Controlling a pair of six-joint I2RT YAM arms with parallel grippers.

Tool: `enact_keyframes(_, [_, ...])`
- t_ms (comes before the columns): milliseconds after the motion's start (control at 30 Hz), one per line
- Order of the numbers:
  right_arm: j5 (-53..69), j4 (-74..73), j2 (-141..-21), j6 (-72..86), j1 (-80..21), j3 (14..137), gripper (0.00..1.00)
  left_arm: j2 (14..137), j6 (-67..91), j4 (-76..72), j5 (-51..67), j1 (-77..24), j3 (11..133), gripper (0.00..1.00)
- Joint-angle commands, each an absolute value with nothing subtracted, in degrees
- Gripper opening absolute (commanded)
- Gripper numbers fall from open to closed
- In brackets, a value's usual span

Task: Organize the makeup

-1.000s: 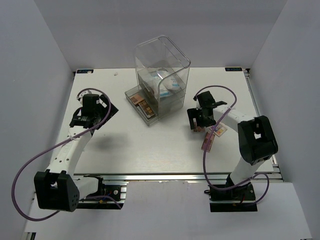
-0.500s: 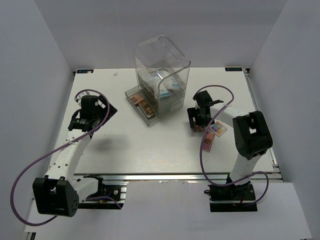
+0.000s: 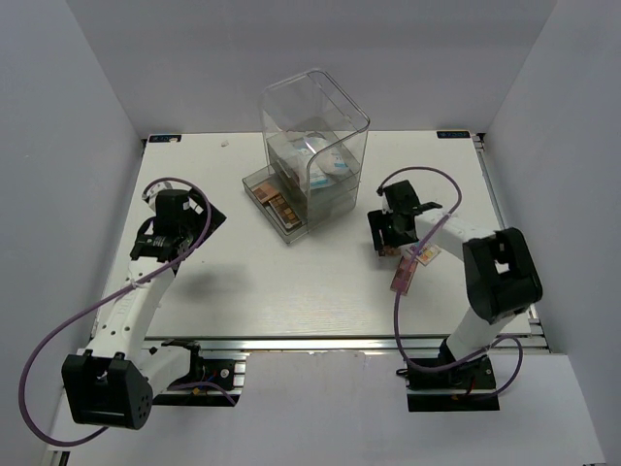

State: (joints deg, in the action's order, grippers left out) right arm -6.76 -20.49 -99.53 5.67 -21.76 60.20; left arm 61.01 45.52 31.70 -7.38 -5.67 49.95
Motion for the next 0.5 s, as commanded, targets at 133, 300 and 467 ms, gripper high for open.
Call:
enact_keyframes(133, [4.90,-12.22,-81.76,-4.21,-21.71,53.71,0.21,58.97,46.41,30.50,-7.38,-5.19,48.25,0.98])
enact_keyframes(300, [23.06,-15.72,-74.54,-15.34,-22.23,52.12,0.08,58.89,46.14,30.50,-7.38,-5.10,48.43,0.98])
enact_keyframes(467, [26.11,-14.15,-66.89,-24.07,-31.71,50.18,0.04,58.80,46.05,30.06,-7.29,-5.01,48.34,0.98])
